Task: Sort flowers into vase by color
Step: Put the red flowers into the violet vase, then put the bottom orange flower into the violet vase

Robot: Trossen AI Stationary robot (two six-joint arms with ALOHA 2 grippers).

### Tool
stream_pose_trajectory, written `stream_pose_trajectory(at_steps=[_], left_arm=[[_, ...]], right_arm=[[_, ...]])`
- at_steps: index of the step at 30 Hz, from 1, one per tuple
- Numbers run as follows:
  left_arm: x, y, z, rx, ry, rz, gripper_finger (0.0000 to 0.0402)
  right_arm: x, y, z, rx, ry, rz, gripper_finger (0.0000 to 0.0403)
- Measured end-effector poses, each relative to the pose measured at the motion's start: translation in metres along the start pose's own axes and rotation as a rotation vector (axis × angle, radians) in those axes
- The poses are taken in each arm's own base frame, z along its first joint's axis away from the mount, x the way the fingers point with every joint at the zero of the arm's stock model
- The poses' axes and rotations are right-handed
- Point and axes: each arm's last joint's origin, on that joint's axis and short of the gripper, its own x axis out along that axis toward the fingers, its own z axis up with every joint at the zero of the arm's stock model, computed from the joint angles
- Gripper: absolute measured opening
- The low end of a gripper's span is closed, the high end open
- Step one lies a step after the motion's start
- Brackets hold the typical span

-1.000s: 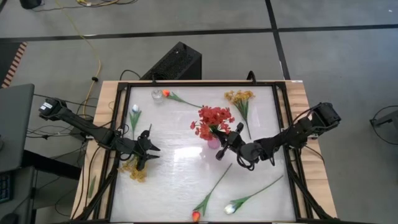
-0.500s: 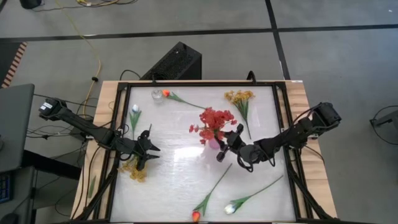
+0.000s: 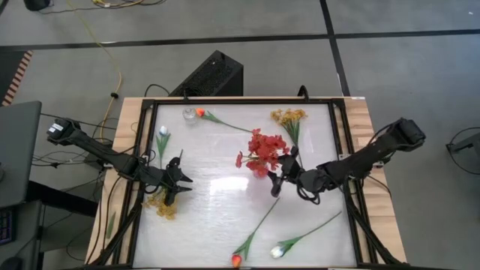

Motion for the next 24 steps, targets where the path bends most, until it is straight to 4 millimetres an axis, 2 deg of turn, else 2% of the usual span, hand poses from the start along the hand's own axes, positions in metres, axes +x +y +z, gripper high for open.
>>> stream_pose_trajectory(at_steps=[2,5,10,14,19,24], left_arm=[[0.0,0.0,0.0,0.0,0.0,0.0,0.0146],[0.0,0.0,0.0,-0.001,0.0,0.0,0.0146],[0.0,0.0,0.0,-0.002,-0.003,0.003,0.0146],[0.0,0.0,0.0,-0.013,-0.004,0.004,0.0146],[0.0,0.0,0.0,-0.022,-0.004,0.005,0.0146],[0.0,0.0,0.0,-0.023,-0.004,0.001,0.0146]], right_arm=[[-0.006,-0.001,0.008,0.017,0.04,0.04,0.0236],[-0.009,-0.005,0.015,0.08,0.199,0.132,0.0235],[-0.008,-0.009,0.013,0.226,0.583,0.19,0.0235],[-0.005,-0.004,0.005,0.33,0.831,0.235,0.0235],[0.0,0.02,-0.009,0.384,0.988,0.324,0.0234],[0.007,0.064,-0.012,0.359,0.962,0.462,0.0225]])
